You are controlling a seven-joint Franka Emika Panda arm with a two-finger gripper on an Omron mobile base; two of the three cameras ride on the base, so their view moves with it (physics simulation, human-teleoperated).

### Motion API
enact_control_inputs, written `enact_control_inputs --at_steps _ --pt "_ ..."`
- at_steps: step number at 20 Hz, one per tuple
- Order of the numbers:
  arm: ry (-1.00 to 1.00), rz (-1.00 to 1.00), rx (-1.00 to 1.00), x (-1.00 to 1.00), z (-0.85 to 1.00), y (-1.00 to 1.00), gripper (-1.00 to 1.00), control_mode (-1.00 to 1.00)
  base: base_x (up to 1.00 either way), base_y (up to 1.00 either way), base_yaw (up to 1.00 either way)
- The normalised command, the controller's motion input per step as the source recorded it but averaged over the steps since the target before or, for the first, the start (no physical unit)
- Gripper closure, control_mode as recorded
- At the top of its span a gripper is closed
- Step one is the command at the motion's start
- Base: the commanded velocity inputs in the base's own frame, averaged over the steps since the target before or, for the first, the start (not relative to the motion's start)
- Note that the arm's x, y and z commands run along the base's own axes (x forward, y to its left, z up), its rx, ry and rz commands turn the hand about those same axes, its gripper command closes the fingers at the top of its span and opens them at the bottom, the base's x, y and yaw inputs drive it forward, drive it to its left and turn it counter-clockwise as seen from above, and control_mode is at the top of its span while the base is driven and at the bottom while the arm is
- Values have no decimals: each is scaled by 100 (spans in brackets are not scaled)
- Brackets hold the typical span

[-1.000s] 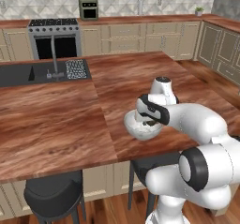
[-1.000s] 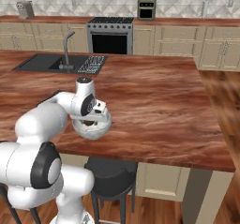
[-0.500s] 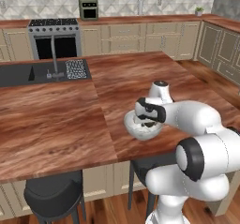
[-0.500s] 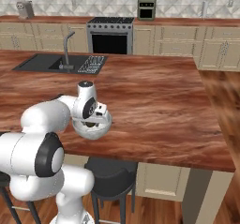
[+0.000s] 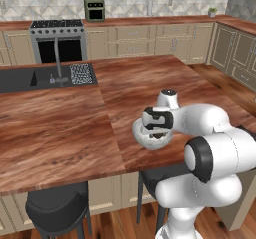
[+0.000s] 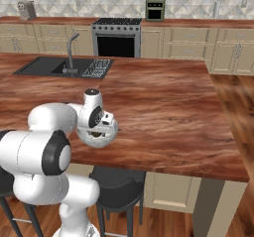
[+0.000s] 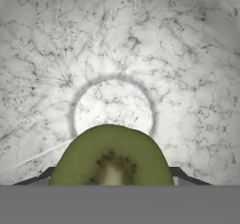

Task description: Take the fruits from the plate on the dining counter and place two fruits in each bowl.

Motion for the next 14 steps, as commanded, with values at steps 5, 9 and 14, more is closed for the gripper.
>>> enact_control_inputs --at_steps 5,9,14 --pt "0 0 0 9 -5 0 -100 -100 0 0 0" --pt "0 0 0 5 0 0 -100 -100 0 0 0" --pt "0 0 0 -26 67 0 -100 -100 0 0 0"
